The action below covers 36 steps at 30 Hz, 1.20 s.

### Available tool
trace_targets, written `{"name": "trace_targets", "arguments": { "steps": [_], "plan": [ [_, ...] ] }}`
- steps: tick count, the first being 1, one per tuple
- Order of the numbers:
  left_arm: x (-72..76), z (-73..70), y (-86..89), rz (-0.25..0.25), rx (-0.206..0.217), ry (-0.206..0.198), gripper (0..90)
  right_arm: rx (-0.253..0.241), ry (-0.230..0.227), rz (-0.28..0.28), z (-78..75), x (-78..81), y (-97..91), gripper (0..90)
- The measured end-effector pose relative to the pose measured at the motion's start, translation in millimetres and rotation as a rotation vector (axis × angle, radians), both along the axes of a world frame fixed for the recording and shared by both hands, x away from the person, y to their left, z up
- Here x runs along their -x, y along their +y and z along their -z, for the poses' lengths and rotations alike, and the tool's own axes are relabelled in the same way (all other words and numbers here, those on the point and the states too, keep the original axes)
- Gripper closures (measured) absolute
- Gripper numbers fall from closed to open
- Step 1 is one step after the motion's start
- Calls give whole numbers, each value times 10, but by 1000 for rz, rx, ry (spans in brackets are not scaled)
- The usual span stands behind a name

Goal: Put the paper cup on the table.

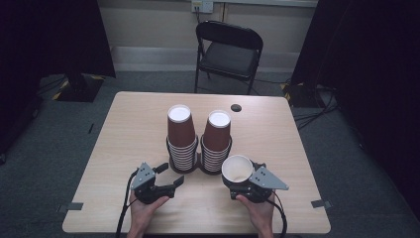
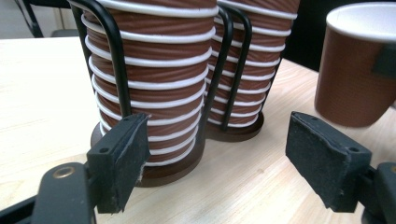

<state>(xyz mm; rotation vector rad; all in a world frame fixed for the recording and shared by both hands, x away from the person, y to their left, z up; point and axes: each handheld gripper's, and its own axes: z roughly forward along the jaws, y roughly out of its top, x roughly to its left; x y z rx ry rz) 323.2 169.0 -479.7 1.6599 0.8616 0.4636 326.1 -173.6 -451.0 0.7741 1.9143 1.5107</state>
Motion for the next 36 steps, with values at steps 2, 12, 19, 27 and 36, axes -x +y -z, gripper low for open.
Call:
{"name": "trace_targets", "arguments": {
  "steps": [2, 12, 19, 27, 36],
  "plan": [
    [11, 27, -20, -4, -4, -6, 205, -20, 12, 25, -4, -56, -55, 93],
    [131, 96, -16, -81, -72, -48, 160, -53, 26, 112, -46, -306, -248, 88],
    [183, 148, -12, -80, -54, -66, 164, -69, 32, 159, -98, -493, -322, 87],
    [248, 163, -67, -73, -56, -106, 173, -99, 40, 168, -106, -771, -351, 86],
    [283, 174, -38, -92, -22, -139, 161, -117, 78, 212, 11, -1079, -416, 84]
  ]
}}
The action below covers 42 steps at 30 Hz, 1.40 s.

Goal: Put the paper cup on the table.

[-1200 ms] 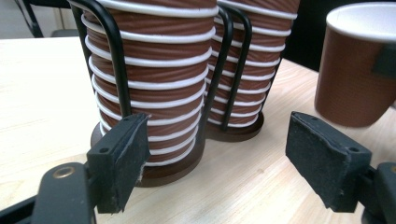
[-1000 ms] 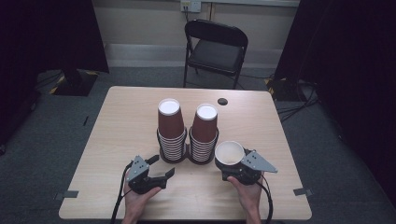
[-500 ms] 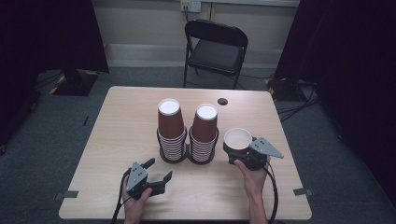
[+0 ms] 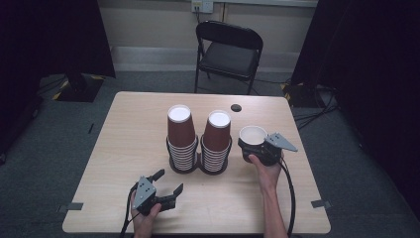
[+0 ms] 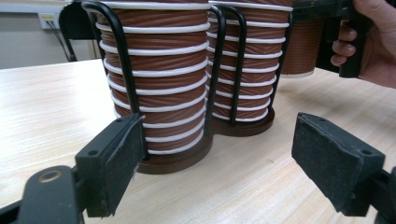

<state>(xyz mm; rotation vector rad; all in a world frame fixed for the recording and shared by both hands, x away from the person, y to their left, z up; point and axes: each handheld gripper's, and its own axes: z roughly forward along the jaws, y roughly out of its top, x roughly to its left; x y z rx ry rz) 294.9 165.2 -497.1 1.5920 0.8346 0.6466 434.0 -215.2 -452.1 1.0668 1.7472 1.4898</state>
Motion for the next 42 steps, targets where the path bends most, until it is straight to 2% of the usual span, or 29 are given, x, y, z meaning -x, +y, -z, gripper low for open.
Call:
{"name": "trace_targets", "arguments": {
  "steps": [2, 7, 12, 17, 21, 23, 25, 27, 30, 33, 35, 39, 42],
  "plan": [
    [13, 2, -8, -4, -3, -9, 161, -7, 9, 4, 26, -60, -21, 84],
    [5, 1, -4, 0, 1, -3, 161, 7, 20, 12, 63, -188, -26, 83],
    [23, 5, -8, -6, -3, -20, 160, -5, 51, 28, 212, -269, -18, 83],
    [17, 7, 7, -13, 23, -8, 159, -18, 32, 37, 257, -302, 22, 83],
    [25, 7, 5, -14, 11, -19, 159, -34, 36, 41, 285, -303, 21, 83],
    [27, 7, 5, -19, 12, -20, 159, -16, 40, 36, 274, -285, 15, 83],
    [28, 9, 8, -20, 21, -20, 158, -3, 67, 34, 253, -258, 2, 82],
    [27, 9, 10, -23, 25, -15, 158, -3, 98, 36, 232, -242, -22, 81],
    [26, 9, 11, -22, 28, -15, 158, -3, 117, 38, 226, -222, -26, 81],
    [27, 9, 13, -17, 24, -19, 158, 36, 120, 30, 223, -203, 6, 81],
    [29, 9, 6, -21, 20, -21, 158, 42, 126, 31, 232, -199, 7, 81],
    [29, 10, 12, -17, 26, -19, 158, 89, 156, 45, 279, -206, 18, 98],
    [28, 10, 14, -18, 28, -17, 158, 79, 176, 45, 307, -199, 13, 106]
  ]
}}
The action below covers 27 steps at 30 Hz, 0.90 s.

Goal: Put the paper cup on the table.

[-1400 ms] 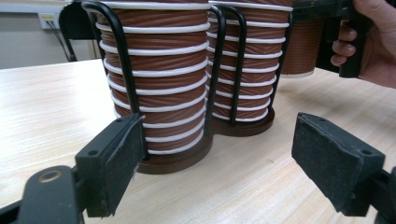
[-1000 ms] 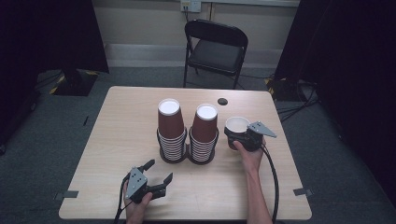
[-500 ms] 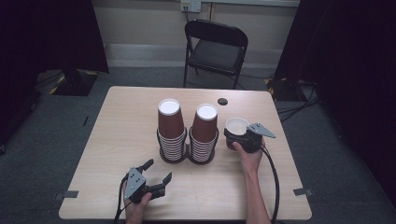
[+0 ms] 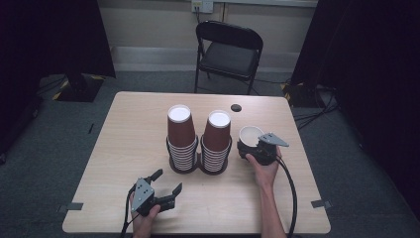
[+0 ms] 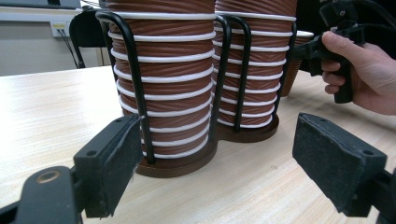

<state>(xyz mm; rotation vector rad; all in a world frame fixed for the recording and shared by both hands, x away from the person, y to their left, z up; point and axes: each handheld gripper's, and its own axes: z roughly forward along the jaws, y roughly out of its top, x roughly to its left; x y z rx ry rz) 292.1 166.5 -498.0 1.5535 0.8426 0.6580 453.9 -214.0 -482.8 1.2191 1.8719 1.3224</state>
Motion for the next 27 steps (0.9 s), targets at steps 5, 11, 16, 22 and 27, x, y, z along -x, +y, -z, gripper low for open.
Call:
{"name": "trace_targets", "arguments": {
  "steps": [5, 11, 16, 22, 27],
  "plan": [
    [0, -8, -41, 10, -52, -6, 158, -8, 46, 6, 69, 26, -22, 120],
    [-4, -5, -22, 8, -30, -2, 158, 14, 80, 12, 111, 60, -40, 131],
    [-8, -8, -23, 7, -33, 3, 158, 12, 102, 18, 113, 110, -76, 130],
    [-11, -7, -25, 4, -29, 8, 158, 6, 100, 27, 78, 186, -101, 128],
    [-11, -7, -18, -5, -29, 5, 158, 20, 93, 48, 17, 231, -104, 127]
  ]
}}
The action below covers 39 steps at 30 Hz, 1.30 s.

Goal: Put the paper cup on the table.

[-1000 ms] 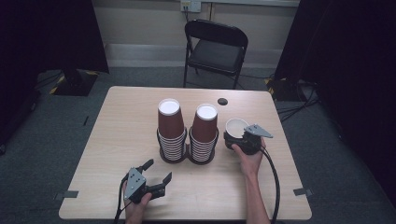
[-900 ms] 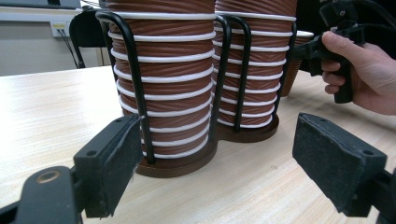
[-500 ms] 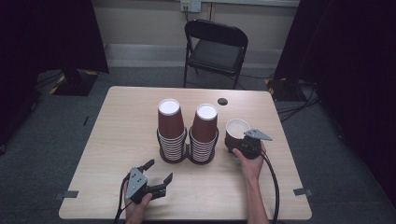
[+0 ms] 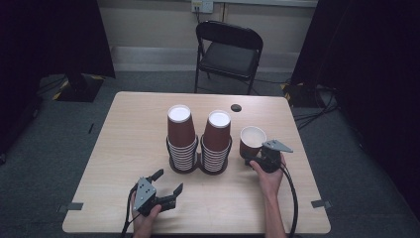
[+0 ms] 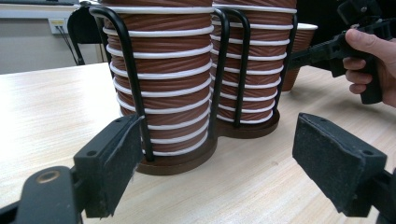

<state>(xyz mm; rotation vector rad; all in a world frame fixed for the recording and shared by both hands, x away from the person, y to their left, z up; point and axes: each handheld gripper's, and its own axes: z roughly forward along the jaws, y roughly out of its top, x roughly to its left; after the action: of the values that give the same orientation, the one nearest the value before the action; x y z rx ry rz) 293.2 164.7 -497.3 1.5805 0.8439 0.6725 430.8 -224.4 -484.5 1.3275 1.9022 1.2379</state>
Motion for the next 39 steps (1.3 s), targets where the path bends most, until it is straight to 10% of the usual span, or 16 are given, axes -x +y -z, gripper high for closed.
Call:
{"name": "trace_targets", "arguments": {
  "steps": [17, 39],
  "plan": [
    [5, 2, -5, -11, 10, 1, 160, -24, -11, 62, -84, 216, -42, 126],
    [20, 2, -1, -44, 15, 5, 159, -49, -207, 72, -106, 851, 51, 161]
  ]
}}
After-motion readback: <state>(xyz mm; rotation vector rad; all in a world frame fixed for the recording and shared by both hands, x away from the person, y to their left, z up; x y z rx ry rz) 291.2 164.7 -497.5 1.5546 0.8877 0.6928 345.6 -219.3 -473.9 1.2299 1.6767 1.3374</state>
